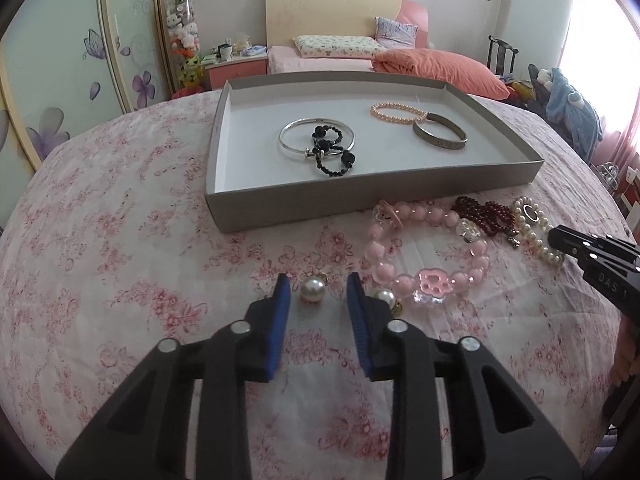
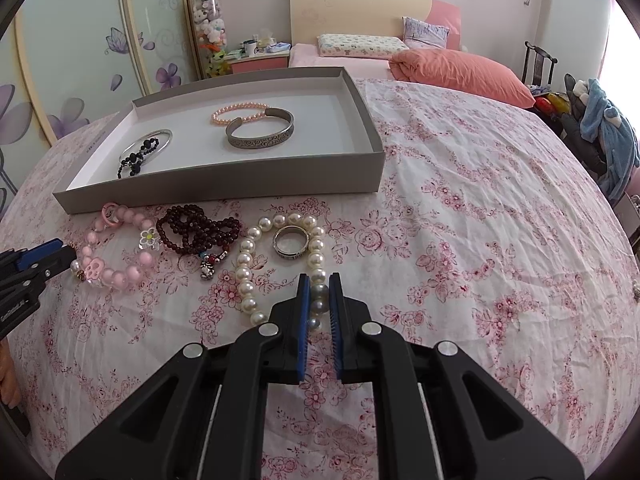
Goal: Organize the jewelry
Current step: 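Grasp the pearl stud with the left tool while the right tool grasps the white pearl bracelet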
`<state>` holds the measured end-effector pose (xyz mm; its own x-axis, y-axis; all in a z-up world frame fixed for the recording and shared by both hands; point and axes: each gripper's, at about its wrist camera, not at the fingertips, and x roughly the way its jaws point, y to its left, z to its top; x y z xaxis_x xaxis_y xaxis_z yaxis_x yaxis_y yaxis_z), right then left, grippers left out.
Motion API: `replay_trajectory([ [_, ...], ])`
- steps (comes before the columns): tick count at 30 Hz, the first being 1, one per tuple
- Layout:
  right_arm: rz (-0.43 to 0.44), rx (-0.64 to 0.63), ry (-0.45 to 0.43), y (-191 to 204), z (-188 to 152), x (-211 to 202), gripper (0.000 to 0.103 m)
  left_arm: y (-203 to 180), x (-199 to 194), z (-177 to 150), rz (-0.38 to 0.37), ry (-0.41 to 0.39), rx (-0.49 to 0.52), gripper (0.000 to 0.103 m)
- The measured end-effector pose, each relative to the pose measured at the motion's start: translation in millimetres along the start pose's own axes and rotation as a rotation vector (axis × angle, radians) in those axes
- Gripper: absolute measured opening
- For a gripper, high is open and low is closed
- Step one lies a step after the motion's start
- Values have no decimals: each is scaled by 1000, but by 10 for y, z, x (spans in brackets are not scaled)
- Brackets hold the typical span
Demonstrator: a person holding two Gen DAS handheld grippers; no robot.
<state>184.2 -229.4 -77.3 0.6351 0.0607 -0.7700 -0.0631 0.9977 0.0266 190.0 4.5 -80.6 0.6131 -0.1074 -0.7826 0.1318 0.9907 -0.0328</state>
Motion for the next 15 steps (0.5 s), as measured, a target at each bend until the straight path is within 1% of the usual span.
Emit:
replay_trajectory([
  [4,0,2,0,-3,1,-1,11,-12,30,28,20,0,-7,22],
  [6,1,3,1,-7,1,0,11,-16,39,40,27,1,-8,16],
  [12,13,22,4,-31,16,8,10,7,35,54,36,-2,-18,14],
  [15,22,42,-25,-60,83,-33,10,39,16,44,38,-7,-29,14],
])
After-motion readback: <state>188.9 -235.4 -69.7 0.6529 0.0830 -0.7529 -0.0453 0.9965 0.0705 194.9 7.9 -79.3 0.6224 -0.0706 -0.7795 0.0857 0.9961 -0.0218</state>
